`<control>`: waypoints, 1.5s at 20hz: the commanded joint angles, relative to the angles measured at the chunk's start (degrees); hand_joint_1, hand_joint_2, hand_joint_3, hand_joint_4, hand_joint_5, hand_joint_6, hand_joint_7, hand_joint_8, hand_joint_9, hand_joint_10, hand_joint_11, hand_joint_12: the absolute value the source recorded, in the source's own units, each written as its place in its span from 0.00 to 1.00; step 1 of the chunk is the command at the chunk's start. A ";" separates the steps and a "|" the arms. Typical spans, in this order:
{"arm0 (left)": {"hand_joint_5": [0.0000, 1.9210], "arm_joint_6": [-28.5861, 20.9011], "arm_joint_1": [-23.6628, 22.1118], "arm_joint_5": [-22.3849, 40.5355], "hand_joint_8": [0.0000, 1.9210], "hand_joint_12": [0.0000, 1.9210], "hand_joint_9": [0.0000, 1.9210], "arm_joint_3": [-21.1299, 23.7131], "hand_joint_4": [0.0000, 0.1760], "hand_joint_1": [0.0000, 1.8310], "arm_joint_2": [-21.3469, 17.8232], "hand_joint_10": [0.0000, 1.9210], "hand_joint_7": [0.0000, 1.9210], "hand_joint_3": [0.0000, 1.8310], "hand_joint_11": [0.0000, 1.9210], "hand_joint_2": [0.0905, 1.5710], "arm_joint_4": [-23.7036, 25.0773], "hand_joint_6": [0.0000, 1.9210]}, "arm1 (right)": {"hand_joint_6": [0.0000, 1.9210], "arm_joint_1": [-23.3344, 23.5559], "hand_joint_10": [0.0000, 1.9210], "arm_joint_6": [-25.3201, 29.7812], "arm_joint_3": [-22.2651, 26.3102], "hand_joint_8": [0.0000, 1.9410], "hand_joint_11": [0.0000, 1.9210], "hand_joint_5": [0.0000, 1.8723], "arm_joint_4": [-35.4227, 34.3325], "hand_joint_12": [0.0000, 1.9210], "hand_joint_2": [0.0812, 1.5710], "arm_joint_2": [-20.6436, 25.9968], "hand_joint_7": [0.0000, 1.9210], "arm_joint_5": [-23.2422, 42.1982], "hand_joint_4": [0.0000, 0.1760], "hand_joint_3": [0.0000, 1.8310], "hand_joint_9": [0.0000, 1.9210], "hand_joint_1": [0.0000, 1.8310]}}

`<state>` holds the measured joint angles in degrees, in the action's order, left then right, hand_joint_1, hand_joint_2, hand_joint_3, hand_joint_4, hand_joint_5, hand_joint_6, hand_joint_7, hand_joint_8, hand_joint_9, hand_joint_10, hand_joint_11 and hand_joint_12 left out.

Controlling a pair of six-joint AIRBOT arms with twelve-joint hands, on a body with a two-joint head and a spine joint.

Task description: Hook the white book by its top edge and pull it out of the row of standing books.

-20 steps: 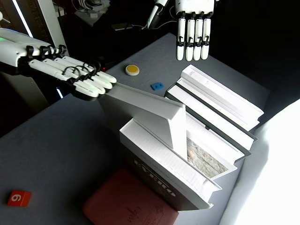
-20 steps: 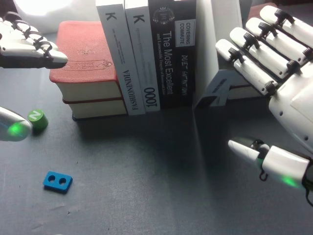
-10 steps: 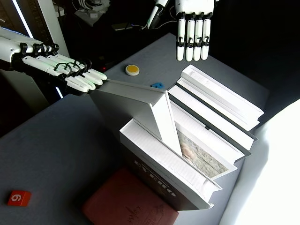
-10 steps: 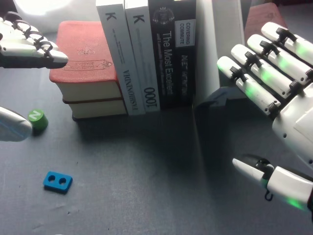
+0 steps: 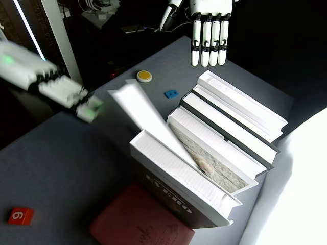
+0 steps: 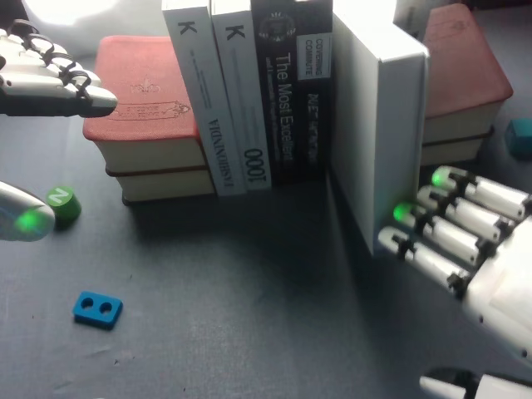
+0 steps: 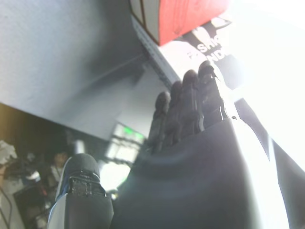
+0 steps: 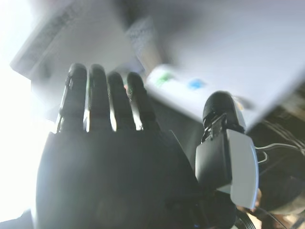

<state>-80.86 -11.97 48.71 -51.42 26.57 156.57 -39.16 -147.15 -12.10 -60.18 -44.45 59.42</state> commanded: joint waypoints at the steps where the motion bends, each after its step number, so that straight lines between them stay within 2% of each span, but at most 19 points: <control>1: 0.00 0.07 -0.54 -4.59 0.00 0.00 0.00 -0.10 0.00 0.00 -0.26 0.00 0.00 0.00 0.00 0.70 -1.96 0.00 | 0.00 0.13 0.00 -0.11 -0.01 0.00 0.00 0.01 3.56 0.00 0.72 0.23 0.00 4.42 0.00 0.00 0.00 0.00; 7: 0.00 0.08 -0.54 -4.58 0.00 0.00 0.00 -0.06 0.00 0.00 -0.26 0.00 0.00 0.00 0.00 0.70 -2.18 0.00 | 0.00 -3.64 0.00 -0.03 -4.28 0.00 0.00 0.01 3.56 0.00 0.72 -3.12 0.00 4.17 0.00 0.00 0.00 0.00; 14: 0.00 0.12 -0.57 -4.58 0.00 0.00 0.00 -0.22 0.00 0.00 -0.26 0.00 0.00 0.00 0.00 0.70 -2.32 0.00 | 0.00 -3.83 0.00 3.55 -7.76 0.00 0.00 0.01 4.34 0.00 0.72 -4.75 0.00 1.16 0.00 0.00 0.00 0.00; 17: 0.00 0.12 -0.57 -4.58 0.00 0.00 0.00 -0.27 0.00 0.00 -0.26 0.00 0.00 0.00 0.00 0.70 -2.34 0.00 | 0.00 -3.90 0.00 2.03 -5.27 0.00 0.00 0.01 4.34 0.00 0.72 -4.70 0.00 2.60 0.00 0.00 0.00 0.00; 21: 0.00 0.14 -0.56 -4.58 0.00 0.00 0.00 -0.38 0.00 0.00 -0.25 0.00 0.00 0.00 0.00 0.70 -2.34 0.00 | 0.00 -2.85 0.00 -1.34 0.40 0.00 0.00 0.00 4.34 0.00 0.72 -3.54 0.00 7.00 0.00 0.00 0.00 0.00; 27: 0.00 0.14 -0.57 -4.58 0.00 0.00 0.00 -0.47 0.00 0.00 -0.23 0.00 0.00 0.00 0.00 0.69 -2.34 0.00 | 0.00 0.97 0.00 -3.16 6.32 0.00 0.00 0.00 4.34 0.00 0.73 -2.25 0.00 13.98 0.00 0.00 0.00 0.00; 30: 0.00 0.17 -0.54 -4.58 0.00 0.00 0.00 -0.71 0.00 0.00 -0.23 0.00 0.00 0.00 0.00 0.70 -2.28 0.00 | 0.00 5.60 0.00 -3.50 7.43 0.00 0.00 0.00 4.39 0.00 0.72 -2.12 0.00 17.93 0.00 0.00 0.00 0.00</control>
<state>-80.84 -11.97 48.73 -52.01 26.57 156.31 -33.32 -150.58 -4.93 -61.01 -46.85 72.55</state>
